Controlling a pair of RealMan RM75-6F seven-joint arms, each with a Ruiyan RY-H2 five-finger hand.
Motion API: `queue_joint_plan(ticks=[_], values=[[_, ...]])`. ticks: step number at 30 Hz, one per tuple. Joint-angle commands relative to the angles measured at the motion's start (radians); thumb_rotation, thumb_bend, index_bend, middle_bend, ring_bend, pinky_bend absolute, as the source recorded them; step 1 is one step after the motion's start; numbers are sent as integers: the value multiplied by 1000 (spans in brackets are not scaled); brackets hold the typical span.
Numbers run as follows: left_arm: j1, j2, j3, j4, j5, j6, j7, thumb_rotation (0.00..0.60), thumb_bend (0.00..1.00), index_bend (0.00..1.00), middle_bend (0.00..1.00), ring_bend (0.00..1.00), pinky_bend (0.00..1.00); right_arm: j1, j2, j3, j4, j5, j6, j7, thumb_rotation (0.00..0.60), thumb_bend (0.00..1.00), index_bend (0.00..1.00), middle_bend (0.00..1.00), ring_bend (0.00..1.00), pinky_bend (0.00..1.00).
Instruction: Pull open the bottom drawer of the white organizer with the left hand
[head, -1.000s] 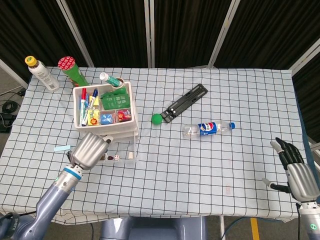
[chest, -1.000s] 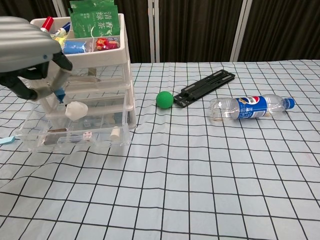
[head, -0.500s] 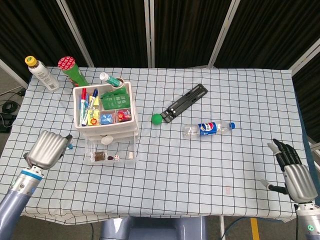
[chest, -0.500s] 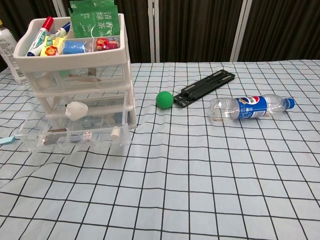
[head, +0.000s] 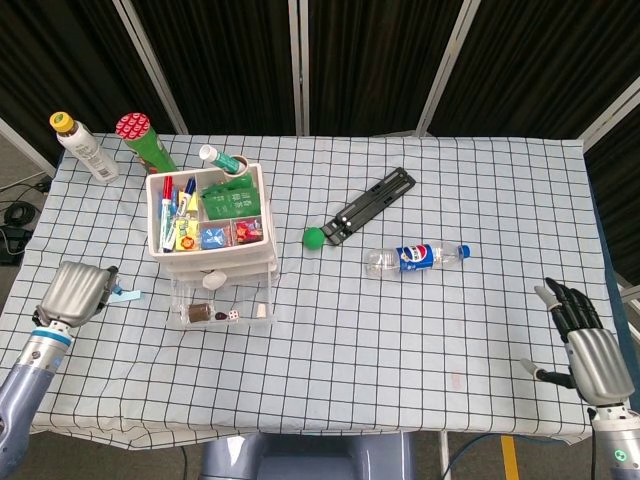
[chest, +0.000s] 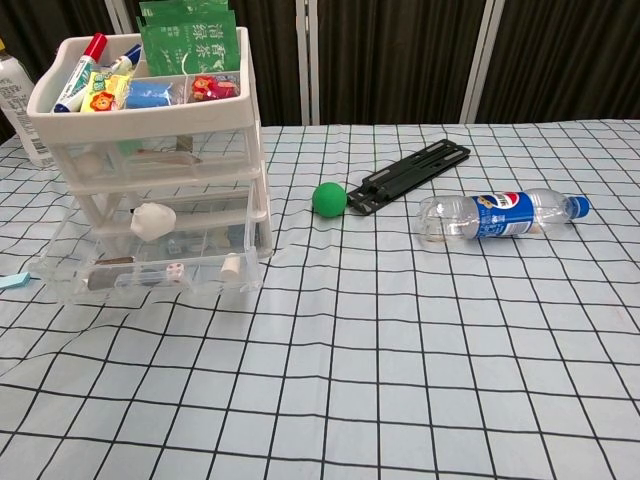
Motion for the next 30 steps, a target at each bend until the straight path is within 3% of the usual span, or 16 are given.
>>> queue_joint_plan(ticks=[1,5,10,15,20,23,25,27,30], values=[[11,-49,-29,49,-10,-9,-12,600,463,536,1000,925,836,0,0,1,0,1,0,2,600,17,79,0,0,0],[22,-86,-54,79,-6,2,-24,600,396,434,985,911,819,1,1,0,1,0,-1,2,600,17,79,0,0,0],[43,-106,-74,91,10,38,-18,600,240,363,959,885,775,0,0,1,1,0,0,2,600,17,79,0,0,0],[80,-106,-83,82,47,114,-29,600,231,300,863,804,690,1,-2,0,3,-1,-1,-3,600,17,79,0,0,0],[187,-139,-83,42,141,339,-84,600,198,196,638,607,571,4,-13,2,10,4,-7,-23,600,17,79,0,0,0],[250,-166,-68,47,202,452,-127,600,182,105,400,414,453,6,-23,0,15,1,-13,-43,600,17,79,0,0,0],[288,-178,-49,51,240,508,-146,600,173,37,165,224,361,7,-31,-3,18,-9,-10,-63,600,18,79,0,0,0],[320,-186,-34,51,265,541,-155,600,163,4,26,75,293,6,-39,-4,22,-15,-5,-82,600,18,79,0,0,0],[366,-186,-8,26,287,574,-162,600,140,0,0,0,115,7,-50,-2,34,-21,2,-101,600,17,74,0,0,0]])
